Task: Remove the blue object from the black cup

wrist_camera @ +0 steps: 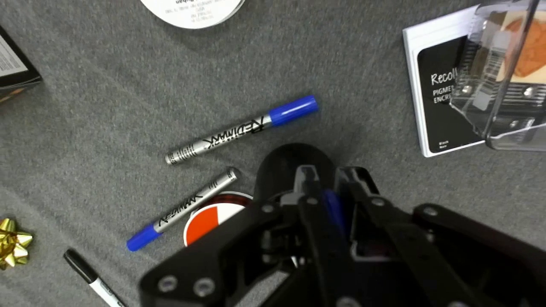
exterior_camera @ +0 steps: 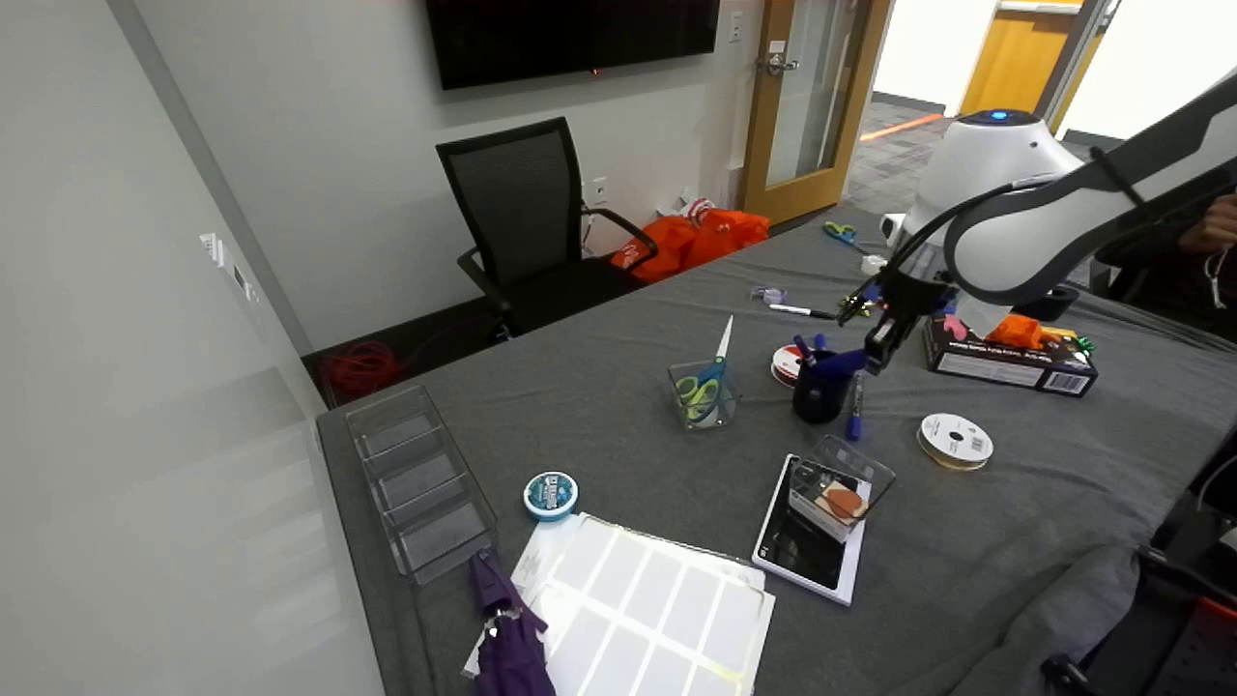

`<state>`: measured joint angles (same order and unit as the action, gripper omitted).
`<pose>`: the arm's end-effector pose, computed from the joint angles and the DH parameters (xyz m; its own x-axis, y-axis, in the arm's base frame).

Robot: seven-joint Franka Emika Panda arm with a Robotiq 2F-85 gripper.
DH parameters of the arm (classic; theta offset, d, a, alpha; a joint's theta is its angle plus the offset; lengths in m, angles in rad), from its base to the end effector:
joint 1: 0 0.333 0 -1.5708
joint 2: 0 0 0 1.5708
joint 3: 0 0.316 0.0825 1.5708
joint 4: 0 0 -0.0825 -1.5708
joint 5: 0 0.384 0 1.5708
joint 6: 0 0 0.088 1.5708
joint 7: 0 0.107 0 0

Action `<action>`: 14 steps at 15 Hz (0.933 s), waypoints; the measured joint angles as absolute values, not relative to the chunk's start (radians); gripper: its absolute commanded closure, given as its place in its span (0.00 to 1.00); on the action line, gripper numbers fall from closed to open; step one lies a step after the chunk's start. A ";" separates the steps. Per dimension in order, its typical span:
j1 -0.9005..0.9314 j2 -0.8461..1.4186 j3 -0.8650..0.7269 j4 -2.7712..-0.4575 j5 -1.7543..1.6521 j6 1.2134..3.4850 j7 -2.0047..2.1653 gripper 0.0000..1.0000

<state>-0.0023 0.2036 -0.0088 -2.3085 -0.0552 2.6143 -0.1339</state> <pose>0.5359 -0.0047 0.2665 0.9808 0.1700 0.0957 0.1661 -0.9850 0.0475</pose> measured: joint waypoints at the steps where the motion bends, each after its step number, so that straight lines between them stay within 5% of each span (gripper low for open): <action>1: -0.002 0.185 -0.007 -2.308 -0.053 2.587 -0.134 0.96; 9: -0.006 -0.037 -0.019 -2.340 -0.033 2.294 -0.238 0.96; 14: -0.041 -0.081 -0.069 -2.440 -0.227 2.298 -0.254 0.96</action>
